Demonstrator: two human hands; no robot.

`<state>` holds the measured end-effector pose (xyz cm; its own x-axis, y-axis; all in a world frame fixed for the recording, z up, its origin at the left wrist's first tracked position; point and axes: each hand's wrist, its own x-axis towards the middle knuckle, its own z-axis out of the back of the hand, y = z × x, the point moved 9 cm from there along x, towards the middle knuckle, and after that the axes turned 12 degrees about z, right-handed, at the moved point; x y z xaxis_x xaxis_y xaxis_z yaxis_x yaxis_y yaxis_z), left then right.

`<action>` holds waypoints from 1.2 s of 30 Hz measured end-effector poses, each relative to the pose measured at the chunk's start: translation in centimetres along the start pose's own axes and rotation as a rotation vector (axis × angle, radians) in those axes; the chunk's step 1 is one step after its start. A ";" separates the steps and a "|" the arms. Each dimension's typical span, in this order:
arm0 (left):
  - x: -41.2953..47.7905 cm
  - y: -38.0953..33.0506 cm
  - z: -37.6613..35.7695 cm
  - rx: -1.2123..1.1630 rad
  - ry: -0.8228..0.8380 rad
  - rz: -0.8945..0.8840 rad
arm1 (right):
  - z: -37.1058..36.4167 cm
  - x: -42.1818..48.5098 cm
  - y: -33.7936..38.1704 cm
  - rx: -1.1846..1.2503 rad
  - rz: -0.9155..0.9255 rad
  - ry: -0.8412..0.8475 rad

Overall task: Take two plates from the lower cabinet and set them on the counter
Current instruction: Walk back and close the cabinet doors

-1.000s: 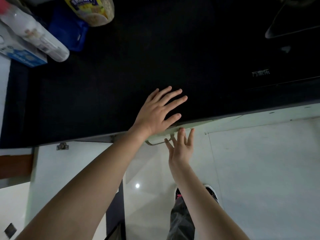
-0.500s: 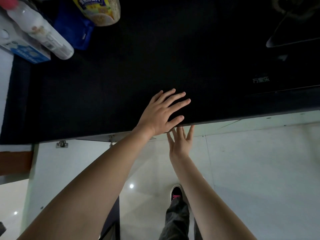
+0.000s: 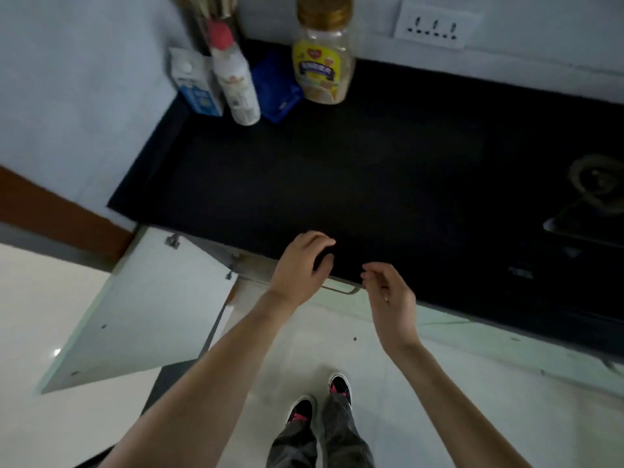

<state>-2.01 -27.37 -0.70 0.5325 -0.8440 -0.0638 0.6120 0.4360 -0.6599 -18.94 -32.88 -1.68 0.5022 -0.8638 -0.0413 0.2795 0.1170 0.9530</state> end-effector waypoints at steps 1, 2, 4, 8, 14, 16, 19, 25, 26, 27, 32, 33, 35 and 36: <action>-0.9 1.8 1.8 -0.014 -0.058 0.054 | -1.4 0.8 1.2 -0.029 0.047 0.068; -1.9 3.9 3.6 -0.021 -0.114 0.111 | -3.0 1.4 2.1 -0.055 0.089 0.141; -4.1 8.4 6.7 -0.012 -0.209 0.233 | -7.1 2.5 3.6 -0.107 0.177 0.295; -8.8 18.3 11.9 0.092 -0.341 0.526 | -15.4 4.3 5.7 -0.326 0.442 0.506; -15.6 30.3 16.8 0.176 -0.444 0.919 | -24.1 9.1 2.3 -0.807 0.694 0.718; -17.3 33.1 18.0 0.214 -0.493 1.034 | -24.5 10.2 1.4 -0.942 0.741 0.713; -18.5 36.7 18.3 0.286 -0.421 1.142 | -24.5 10.5 1.2 -0.990 0.772 0.685; -18.7 37.5 18.5 0.278 -0.290 1.161 | -24.2 10.5 1.8 -0.975 0.765 0.668; -18.8 36.9 18.2 0.264 -0.261 1.143 | -24.1 10.5 2.0 -0.973 0.763 0.665; -19.0 36.1 17.7 0.232 -0.235 1.126 | -24.1 10.5 2.1 -0.971 0.764 0.663; -18.5 31.3 11.8 -0.180 -0.151 1.093 | -24.1 10.5 2.1 -0.956 0.767 0.663; -17.9 30.2 10.2 -0.291 -0.156 1.093 | -24.1 10.6 2.0 -0.963 0.762 0.667; -16.4 28.3 7.5 -0.467 -0.203 1.103 | -24.0 10.7 1.6 -0.982 0.753 0.672; -15.7 27.7 6.4 -0.558 -0.235 1.115 | -24.0 10.8 1.4 -0.998 0.749 0.674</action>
<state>10.31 -0.10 -13.19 0.7238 -0.0041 -0.6900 -0.5322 0.6332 -0.5620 6.52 -30.23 -8.03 0.9962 -0.0810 -0.0322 0.0861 0.9727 0.2155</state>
